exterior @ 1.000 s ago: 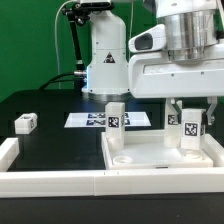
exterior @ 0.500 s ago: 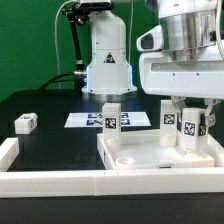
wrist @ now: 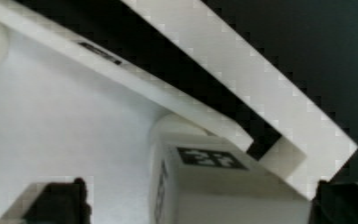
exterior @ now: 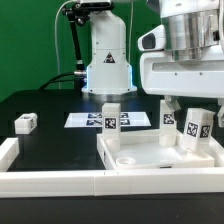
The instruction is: Assemble square table
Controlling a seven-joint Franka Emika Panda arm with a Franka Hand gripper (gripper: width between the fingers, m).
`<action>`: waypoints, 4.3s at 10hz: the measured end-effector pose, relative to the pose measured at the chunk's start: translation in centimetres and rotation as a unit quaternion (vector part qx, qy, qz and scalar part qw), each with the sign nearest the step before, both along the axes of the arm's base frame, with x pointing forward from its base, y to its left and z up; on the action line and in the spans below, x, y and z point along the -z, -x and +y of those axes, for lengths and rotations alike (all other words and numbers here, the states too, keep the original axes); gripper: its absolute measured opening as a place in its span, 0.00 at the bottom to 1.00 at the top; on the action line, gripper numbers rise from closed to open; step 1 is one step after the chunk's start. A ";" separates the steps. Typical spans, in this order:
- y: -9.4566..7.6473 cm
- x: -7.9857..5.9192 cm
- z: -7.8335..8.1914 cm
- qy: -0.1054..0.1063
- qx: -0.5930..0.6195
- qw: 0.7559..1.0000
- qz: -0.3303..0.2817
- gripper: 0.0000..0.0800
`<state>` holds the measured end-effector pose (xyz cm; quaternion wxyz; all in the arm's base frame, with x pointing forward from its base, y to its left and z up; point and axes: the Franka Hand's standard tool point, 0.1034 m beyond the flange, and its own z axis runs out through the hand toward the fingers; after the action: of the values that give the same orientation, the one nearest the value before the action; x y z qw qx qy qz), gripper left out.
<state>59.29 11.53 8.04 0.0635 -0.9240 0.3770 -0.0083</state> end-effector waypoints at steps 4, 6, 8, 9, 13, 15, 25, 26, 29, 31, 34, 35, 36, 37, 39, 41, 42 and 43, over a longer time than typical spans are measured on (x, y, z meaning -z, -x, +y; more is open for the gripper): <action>0.1 0.0 0.1 0.021 -0.190 0.981 -0.018 0.81; -0.1 0.0 -0.4 0.026 -0.236 0.971 -0.027 0.81; -0.1 0.1 -0.4 0.029 -0.290 0.956 -0.032 0.81; 0.0 0.1 -0.3 0.040 -0.338 0.940 -0.034 0.81; 0.1 0.2 -0.2 0.068 -0.504 0.860 -0.038 0.81; 0.0 0.2 -0.2 0.073 -0.561 0.824 -0.041 0.81; 0.0 0.2 -0.4 0.071 -0.514 0.854 -0.038 0.36; 0.0 0.2 -0.4 0.070 -0.494 0.866 -0.037 0.36; 0.0 0.2 -0.4 0.061 -0.361 0.930 -0.034 0.36; 0.0 0.3 -0.3 0.056 -0.295 0.953 -0.032 0.36; 0.1 0.3 0.2 0.040 -0.161 0.986 -0.023 0.36; 0.1 0.3 0.2 0.034 -0.113 0.993 -0.019 0.36; 0.1 0.3 0.2 0.029 -0.087 0.996 -0.017 0.36; 0.1 0.3 0.1 0.020 -0.043 0.999 -0.014 0.36; 0.1 0.3 0.2 0.013 0.012 1.000 -0.008 0.36; 0.1 0.3 0.2 0.012 0.019 1.000 -0.008 0.36; 0.1 0.3 0.2 0.012 0.017 1.000 -0.008 0.58; 0.2 0.2 0.2 0.014 -0.013 1.000 -0.005 0.58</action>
Offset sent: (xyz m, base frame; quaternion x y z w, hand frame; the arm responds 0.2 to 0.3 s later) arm 0.0033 0.0001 -0.0017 -0.0221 -0.0092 -0.2598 0.9654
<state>59.14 11.77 7.81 0.0525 -0.9295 0.3647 -0.0179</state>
